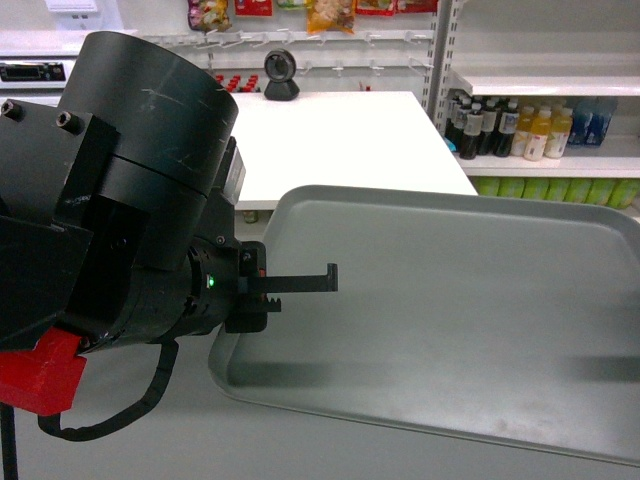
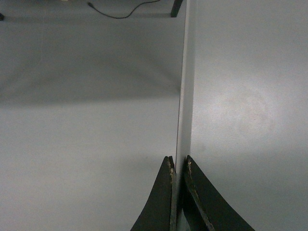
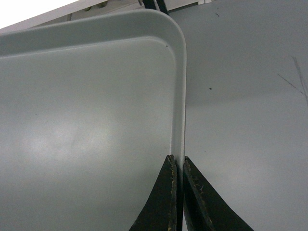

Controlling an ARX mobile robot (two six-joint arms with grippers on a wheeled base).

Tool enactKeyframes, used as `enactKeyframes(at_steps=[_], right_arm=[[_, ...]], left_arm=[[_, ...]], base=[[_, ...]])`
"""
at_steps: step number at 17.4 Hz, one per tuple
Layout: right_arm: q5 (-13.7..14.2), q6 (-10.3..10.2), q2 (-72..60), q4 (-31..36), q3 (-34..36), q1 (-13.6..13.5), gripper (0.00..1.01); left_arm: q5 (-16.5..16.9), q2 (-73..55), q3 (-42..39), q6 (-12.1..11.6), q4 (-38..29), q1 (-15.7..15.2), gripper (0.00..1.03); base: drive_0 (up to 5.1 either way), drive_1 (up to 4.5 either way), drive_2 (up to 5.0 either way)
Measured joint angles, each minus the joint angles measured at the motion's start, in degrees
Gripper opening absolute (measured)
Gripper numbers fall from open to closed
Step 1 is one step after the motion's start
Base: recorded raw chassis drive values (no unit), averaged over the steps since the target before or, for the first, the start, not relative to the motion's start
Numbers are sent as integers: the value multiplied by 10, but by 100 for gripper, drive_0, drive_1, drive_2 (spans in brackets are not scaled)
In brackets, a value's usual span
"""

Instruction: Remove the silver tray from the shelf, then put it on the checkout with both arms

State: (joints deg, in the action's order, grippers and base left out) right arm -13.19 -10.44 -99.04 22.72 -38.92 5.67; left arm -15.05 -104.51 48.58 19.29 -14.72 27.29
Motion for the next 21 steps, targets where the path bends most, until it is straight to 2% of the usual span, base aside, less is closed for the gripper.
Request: enactKeyframes(at_steps=[7,12,21], right_arm=[[0,0,0,0,0,0,2],[0,0,-2,0,0,-3,2],[0,0,-1,2,0,0,2]], left_arm=[[-1,0,0,0,1,0,3],[0,0,0,-2,2,-2,3],[-2,0,0,0,-3,0,3]], base=[[-489,314,171],[0,0,0],[-2,415,-420]])
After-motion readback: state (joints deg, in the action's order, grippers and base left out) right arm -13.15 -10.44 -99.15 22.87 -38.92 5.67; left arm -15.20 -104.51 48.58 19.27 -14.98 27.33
